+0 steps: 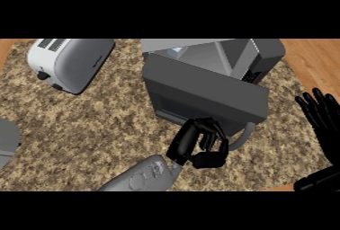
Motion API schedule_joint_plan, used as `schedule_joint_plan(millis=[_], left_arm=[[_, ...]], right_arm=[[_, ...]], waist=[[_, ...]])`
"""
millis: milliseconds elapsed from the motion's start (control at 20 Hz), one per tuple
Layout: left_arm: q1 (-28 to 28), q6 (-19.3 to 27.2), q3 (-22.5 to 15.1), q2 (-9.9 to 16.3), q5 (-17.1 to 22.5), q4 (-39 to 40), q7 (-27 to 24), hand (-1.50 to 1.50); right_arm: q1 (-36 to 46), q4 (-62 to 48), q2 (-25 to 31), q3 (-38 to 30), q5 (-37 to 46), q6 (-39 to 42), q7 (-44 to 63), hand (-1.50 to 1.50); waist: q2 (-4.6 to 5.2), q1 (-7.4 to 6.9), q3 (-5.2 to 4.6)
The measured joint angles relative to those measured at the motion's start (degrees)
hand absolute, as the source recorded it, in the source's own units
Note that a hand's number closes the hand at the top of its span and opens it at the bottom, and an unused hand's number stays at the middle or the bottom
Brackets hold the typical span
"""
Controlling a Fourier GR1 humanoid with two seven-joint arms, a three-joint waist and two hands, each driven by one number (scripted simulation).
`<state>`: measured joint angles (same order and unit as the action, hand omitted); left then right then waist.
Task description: Pick up the milk, place it into the microwave and close the microwave
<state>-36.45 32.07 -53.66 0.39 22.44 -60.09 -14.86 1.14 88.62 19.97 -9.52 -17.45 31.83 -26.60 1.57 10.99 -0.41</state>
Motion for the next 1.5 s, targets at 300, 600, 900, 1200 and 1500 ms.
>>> schedule_joint_plan(millis=[300,600,900,1200,1500], left_arm=[[-5.76,3.03,2.36,-0.15,5.51,3.57,-0.22,1.5],[-10.21,4.55,5.71,-0.41,10.77,7.61,-0.89,1.5],[-13.1,5.08,10.62,-0.4,16.49,9.48,-4.47,1.5],[-13.13,4.75,11.02,-0.42,20.09,9.95,-8.12,1.5],[-13.14,4.76,11.07,-0.41,22.53,10.69,-11.54,1.5]], right_arm=[[0.99,2.67,1.24,0.88,-2.94,2.48,2.52,-1.5],[1.73,4.35,2.15,0.92,-6.8,4.01,4.93,-1.5],[2.39,5.47,3.19,0.85,-9.66,5.0,6.81,-1.5],[3.74,6.47,4.45,0.4,-11.96,5.17,8.64,-1.5],[4.62,7.51,5.82,-0.19,-14.07,5.31,10.22,-1.5]], waist=[[0.74,2.76,0.02],[1.56,4.83,0.0],[2.47,6.51,-0.13],[2.67,7.22,-0.03],[2.71,7.93,0.06]])
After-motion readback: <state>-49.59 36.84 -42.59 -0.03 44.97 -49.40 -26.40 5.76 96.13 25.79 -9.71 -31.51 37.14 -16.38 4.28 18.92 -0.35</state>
